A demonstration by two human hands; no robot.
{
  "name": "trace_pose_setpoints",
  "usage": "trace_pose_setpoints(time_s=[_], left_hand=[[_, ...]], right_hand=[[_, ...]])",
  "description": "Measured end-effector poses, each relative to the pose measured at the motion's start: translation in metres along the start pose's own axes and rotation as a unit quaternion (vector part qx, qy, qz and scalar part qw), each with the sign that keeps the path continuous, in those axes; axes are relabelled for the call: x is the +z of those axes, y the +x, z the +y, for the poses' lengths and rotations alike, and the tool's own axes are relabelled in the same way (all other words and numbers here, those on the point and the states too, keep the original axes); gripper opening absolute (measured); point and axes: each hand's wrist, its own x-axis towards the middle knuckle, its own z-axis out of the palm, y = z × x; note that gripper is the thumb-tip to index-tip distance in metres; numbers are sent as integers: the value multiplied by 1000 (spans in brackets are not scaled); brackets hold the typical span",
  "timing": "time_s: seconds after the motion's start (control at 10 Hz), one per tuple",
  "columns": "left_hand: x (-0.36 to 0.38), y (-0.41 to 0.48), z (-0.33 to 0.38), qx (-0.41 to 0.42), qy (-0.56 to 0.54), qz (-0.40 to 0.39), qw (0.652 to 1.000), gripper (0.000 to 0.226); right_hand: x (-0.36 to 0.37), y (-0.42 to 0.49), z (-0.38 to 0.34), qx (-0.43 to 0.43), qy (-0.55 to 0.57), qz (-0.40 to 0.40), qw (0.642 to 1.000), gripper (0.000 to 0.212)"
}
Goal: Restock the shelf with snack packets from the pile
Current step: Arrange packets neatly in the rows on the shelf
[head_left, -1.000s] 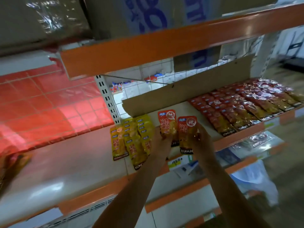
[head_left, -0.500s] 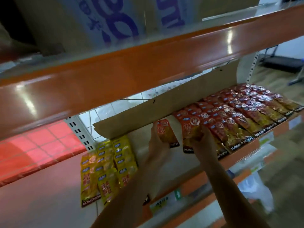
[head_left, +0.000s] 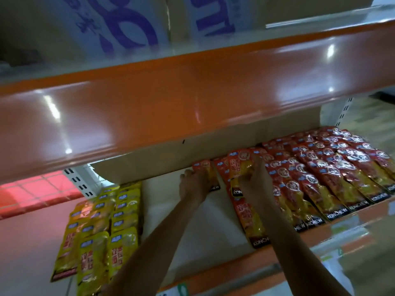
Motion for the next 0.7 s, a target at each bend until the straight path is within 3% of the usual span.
trace_pose_setpoints(time_s=[0.3, 0.5, 0.6, 0.7], left_hand=[[0, 3, 7, -15, -45, 15, 999, 38], [2, 4, 17, -29, -63, 9, 998, 47], [5, 3, 15, -32, -80, 70, 994, 42], [6, -8, 18, 14, -222, 176, 959, 36]], right_hand=[[-4, 12, 3, -24, -40, -57, 997, 72], [-1, 19, 4, -26, -62, -72, 995, 56], [-3, 19, 4, -22, -79, -73, 994, 54], [2, 21, 6, -28, -73, -89, 993, 48]])
